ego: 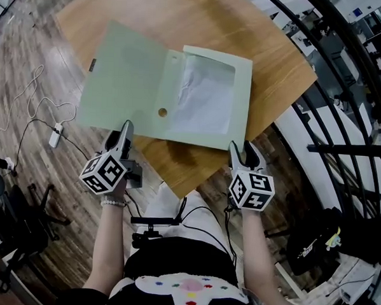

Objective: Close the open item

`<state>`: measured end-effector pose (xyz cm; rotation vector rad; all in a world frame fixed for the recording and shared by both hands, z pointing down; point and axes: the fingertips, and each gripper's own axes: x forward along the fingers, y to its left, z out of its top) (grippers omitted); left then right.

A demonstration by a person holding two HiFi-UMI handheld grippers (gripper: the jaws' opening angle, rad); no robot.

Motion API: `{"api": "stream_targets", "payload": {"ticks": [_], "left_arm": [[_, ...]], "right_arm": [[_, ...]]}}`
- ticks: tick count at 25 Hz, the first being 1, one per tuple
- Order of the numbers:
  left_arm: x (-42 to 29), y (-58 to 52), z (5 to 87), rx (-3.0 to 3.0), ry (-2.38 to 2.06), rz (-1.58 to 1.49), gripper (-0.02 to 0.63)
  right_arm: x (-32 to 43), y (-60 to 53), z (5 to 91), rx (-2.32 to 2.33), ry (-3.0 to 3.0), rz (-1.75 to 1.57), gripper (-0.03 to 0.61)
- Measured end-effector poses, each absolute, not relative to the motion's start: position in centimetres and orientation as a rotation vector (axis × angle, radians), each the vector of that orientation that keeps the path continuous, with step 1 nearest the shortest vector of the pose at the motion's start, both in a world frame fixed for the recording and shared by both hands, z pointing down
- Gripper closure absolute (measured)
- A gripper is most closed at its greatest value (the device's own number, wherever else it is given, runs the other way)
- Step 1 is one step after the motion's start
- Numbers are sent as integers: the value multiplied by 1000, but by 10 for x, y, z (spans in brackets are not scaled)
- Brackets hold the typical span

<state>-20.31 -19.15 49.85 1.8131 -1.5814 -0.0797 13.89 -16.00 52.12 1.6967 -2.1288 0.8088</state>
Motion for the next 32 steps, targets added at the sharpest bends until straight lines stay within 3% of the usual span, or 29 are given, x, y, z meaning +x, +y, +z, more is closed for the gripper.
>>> {"api": "stream_targets", "payload": {"ticks": [15,32], "left_arm": [[-181,-188,464,1909,-1613,-44,591],[-96,-184,431,2301,-1571,494,592]], "right_arm": [[143,-160,530,1635,-2175,798,396],[144,-158,527,1618,-2224,795,399]]}}
